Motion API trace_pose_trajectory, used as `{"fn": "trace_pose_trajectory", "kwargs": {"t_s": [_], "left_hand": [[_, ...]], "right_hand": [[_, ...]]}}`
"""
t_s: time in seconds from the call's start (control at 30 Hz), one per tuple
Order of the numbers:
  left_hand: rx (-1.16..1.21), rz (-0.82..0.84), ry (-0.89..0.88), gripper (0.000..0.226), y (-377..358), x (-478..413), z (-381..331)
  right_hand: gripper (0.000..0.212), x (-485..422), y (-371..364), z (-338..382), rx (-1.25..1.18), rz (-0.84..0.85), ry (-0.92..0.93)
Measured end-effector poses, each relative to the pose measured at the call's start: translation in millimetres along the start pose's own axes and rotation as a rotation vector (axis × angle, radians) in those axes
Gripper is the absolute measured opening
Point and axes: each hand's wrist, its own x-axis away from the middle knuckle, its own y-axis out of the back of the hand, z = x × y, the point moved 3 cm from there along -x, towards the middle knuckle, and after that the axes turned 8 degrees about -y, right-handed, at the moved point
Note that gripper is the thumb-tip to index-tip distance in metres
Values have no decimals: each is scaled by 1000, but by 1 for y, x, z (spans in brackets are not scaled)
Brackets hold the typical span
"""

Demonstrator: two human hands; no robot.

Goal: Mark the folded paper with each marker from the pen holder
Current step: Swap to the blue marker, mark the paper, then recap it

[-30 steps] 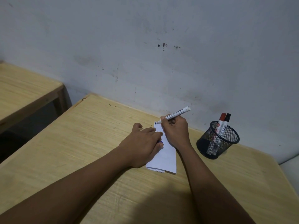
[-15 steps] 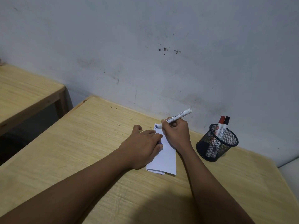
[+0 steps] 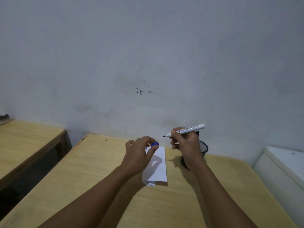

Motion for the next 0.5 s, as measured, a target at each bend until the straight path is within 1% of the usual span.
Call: {"fn": "trace_pose_trajectory", "kwargs": {"t_s": [0.1, 0.17, 0.3, 0.4, 0.5], "left_hand": [[96, -71, -17, 6, 12, -12, -33], [109, -106, -44, 7, 18, -15, -57], [88, -98, -107, 15, 25, -18, -91], [75, -99, -165, 15, 32, -21, -110], [34, -86, -234, 20, 38, -26, -126]], "right_hand": [[9, 21, 13, 26, 5, -17, 41], [12, 33, 20, 43, 22, -6, 83], [12, 51, 31, 71, 56, 30, 137], [15, 60, 39, 86, 158, 67, 134], [15, 64, 45, 93, 192, 45, 119]]}}
